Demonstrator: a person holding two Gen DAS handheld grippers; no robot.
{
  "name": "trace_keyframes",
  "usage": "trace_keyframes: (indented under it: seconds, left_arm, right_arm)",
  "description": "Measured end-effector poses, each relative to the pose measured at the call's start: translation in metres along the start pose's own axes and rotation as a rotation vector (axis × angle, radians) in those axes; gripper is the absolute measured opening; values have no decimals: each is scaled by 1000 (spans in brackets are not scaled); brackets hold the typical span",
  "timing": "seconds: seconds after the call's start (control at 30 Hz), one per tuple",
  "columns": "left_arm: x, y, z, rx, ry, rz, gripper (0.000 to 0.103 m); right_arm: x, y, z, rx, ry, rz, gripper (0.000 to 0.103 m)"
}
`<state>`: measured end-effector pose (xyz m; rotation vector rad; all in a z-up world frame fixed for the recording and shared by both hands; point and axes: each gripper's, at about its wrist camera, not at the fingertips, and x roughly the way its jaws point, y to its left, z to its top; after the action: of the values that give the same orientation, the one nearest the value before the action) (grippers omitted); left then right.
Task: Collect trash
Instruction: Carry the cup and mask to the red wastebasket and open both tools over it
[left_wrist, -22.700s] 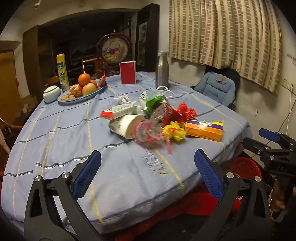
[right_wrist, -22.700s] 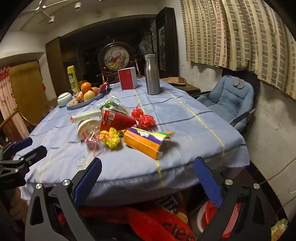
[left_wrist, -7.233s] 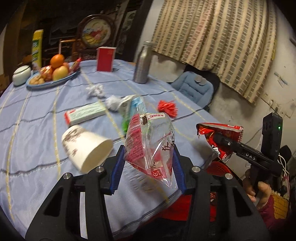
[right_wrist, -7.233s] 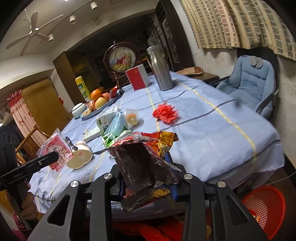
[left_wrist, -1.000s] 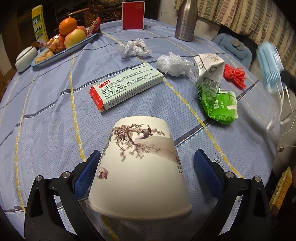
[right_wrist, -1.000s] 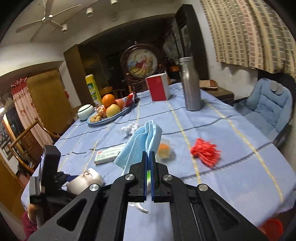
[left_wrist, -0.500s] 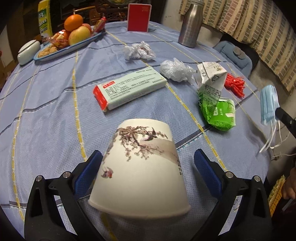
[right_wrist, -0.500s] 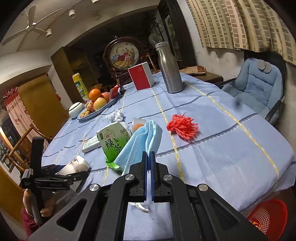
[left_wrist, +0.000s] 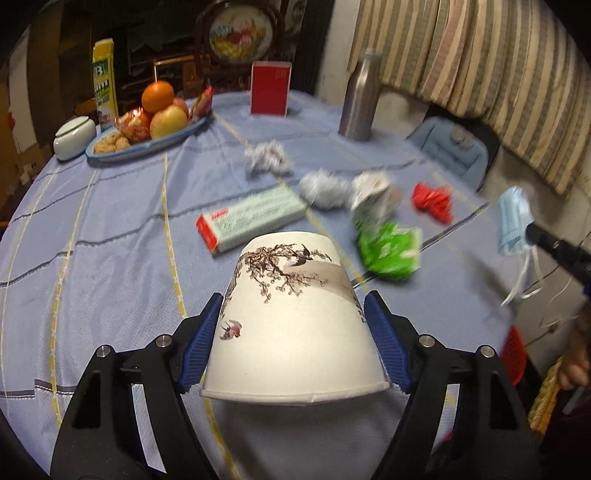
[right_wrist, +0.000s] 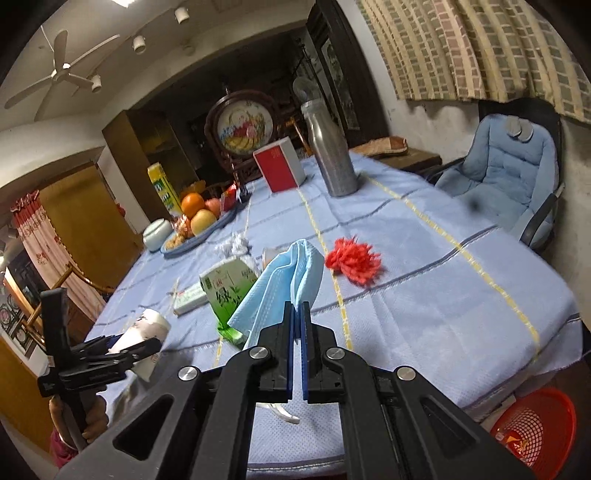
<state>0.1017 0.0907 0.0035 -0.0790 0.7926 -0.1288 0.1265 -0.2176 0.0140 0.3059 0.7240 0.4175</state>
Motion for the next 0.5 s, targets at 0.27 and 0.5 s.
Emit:
trace_keyframes:
  seconds: [0.27, 0.5]
  left_arm:
    - [-31, -40, 10, 76, -70, -53, 75]
    - [-32, -86, 12, 152, -75, -119, 75]
  right_arm:
    - [-47, -17, -1, 5, -75, -45, 4]
    - [-94, -61, -16, 64, -120, -146, 4]
